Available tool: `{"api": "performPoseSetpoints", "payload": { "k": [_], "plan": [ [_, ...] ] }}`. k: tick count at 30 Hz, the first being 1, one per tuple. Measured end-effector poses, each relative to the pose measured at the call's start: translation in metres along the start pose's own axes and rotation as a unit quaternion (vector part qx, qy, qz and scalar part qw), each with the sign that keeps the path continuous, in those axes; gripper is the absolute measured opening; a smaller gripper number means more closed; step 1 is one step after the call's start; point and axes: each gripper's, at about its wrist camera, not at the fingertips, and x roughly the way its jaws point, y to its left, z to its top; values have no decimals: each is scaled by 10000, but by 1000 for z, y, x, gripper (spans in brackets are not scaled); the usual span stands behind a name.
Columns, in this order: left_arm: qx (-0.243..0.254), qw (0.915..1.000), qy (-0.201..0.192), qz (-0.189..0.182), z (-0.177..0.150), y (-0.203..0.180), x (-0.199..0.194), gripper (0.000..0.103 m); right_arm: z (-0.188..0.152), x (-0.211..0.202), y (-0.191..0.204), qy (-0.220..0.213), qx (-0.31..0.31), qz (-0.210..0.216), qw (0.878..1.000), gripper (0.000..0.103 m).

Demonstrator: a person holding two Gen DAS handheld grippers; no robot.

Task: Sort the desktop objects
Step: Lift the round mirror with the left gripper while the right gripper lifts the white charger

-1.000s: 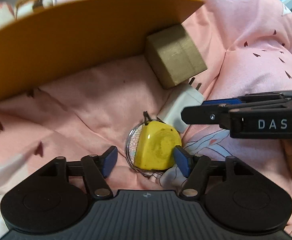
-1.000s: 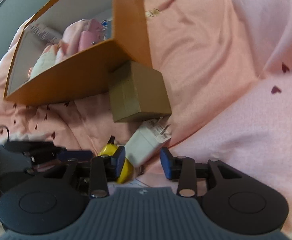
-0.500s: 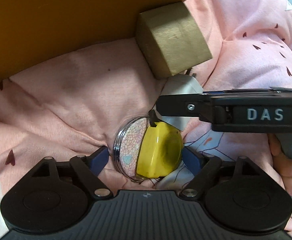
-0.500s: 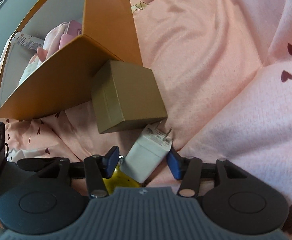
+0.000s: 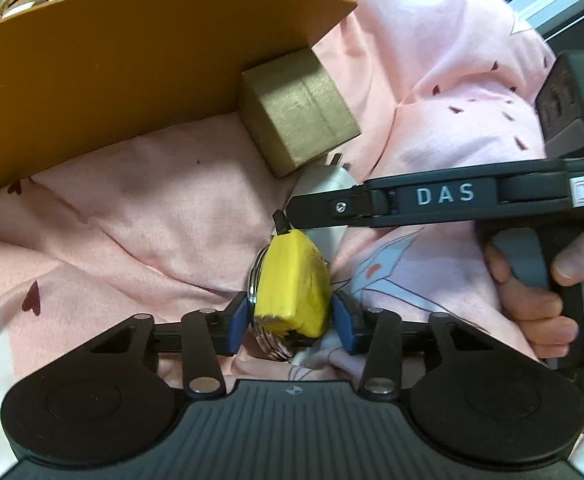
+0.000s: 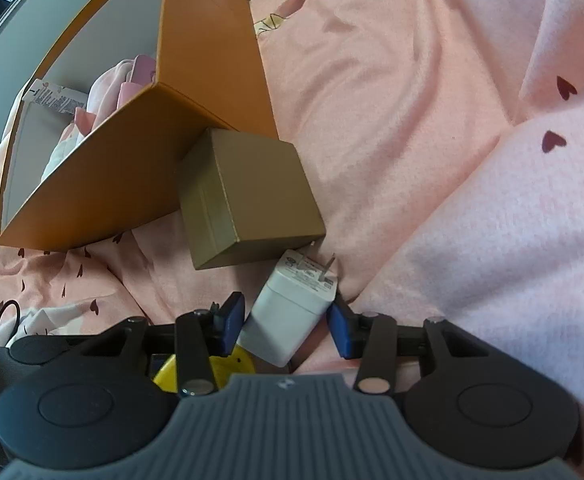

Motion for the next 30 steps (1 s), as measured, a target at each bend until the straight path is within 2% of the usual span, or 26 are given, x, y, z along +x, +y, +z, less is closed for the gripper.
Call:
{"api": "performPoseSetpoints", "payload": {
  "k": [3, 6, 11, 17, 25, 30],
  "plan": [
    [-162, 9998, 40, -55, 4, 4, 6, 49, 0, 1, 2, 8, -1, -27, 10000, 47],
    [-532, 9984, 76, -161, 14, 7, 32, 50, -1, 2, 5, 16, -53, -78, 10000, 47],
    [-632, 9976, -95, -256, 11, 9, 20, 42, -4, -2, 10, -43, -117, -47, 9999, 46],
    [-716, 9968, -351, -35, 11, 11, 8, 40, 1, -3, 10, -64, -251, -8, 9997, 41],
    [-710, 9888, -983, 872, 15, 27, -29, 40, -2, -2, 10, -45, -537, 33, 9985, 41],
    [-380, 9848, -1023, 1348, 23, 19, -32, 40, -5, -1, 23, -39, -957, -11, 9954, 41]
  ]
}}
